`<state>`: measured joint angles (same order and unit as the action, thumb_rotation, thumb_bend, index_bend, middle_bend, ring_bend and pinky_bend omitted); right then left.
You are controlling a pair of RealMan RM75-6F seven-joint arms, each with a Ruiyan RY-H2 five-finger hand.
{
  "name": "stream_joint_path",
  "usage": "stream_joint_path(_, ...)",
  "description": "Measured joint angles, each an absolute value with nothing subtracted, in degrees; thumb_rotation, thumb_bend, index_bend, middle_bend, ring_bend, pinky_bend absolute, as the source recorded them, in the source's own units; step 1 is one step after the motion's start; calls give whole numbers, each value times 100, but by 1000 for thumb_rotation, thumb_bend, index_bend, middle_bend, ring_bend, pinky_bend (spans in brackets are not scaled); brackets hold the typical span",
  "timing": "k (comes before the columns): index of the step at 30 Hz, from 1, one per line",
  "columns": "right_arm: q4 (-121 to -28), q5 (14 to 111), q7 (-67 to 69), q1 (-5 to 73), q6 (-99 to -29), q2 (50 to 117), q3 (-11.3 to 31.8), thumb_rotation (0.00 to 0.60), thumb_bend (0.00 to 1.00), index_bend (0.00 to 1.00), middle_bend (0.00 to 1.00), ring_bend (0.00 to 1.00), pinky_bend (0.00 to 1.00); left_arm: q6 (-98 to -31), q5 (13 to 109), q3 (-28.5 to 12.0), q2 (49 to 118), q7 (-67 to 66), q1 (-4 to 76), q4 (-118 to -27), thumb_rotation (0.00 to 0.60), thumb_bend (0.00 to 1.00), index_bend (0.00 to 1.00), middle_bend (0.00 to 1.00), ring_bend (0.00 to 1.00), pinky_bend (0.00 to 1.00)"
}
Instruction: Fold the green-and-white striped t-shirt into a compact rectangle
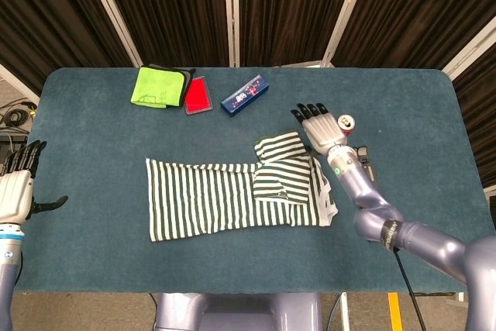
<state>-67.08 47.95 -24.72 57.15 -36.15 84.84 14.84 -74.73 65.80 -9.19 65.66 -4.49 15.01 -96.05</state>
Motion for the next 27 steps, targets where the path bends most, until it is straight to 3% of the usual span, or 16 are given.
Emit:
stream_joint_path(11,-5094,4634,-2346,6306,-3057,9562,1446,600,324,251,0,0,0,-7413,6497,-973,6602,-482,1516,-9515,600,127,0,0,0,0)
stream_joint_path(18,-3711,4947,-1851,6615,-2571,10460,1436,600,354,305,0,0,0,-7312,6392,-1006,6618,-456,1531,-9445,600,127,0,0,0,0)
stream_joint_path(27,-2905,5335,-1144,6836,-2254,11075,1552,600,375,323,0,0,0,-7127,6337,-1005,6590,-371,1554,-9495,600,127,0,0,0,0)
